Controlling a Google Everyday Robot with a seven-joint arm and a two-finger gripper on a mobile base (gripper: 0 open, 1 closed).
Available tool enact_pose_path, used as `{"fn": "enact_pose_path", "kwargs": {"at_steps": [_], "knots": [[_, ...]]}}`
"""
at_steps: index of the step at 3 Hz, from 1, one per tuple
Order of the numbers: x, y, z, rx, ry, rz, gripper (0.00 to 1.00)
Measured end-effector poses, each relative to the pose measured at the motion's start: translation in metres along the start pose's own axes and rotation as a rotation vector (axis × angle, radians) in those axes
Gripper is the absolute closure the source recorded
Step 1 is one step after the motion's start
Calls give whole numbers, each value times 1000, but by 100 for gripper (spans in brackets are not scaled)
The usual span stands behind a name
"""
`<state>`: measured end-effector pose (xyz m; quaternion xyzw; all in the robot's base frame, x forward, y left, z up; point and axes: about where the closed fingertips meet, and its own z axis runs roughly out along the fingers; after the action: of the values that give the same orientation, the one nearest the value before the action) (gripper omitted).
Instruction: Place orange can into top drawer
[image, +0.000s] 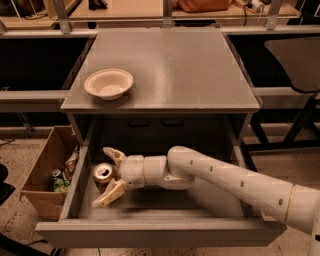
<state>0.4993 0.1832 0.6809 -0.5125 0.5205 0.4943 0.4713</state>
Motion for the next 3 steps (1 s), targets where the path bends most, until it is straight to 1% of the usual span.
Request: {"fn": "enact_pose_path", "kwargs": {"at_steps": [1,2,3], "knots": [[-21,13,-9,-39,72,12,0],[-76,31,-24,-122,187,17,0],[-153,43,-38,-183,305,-16,0]]}}
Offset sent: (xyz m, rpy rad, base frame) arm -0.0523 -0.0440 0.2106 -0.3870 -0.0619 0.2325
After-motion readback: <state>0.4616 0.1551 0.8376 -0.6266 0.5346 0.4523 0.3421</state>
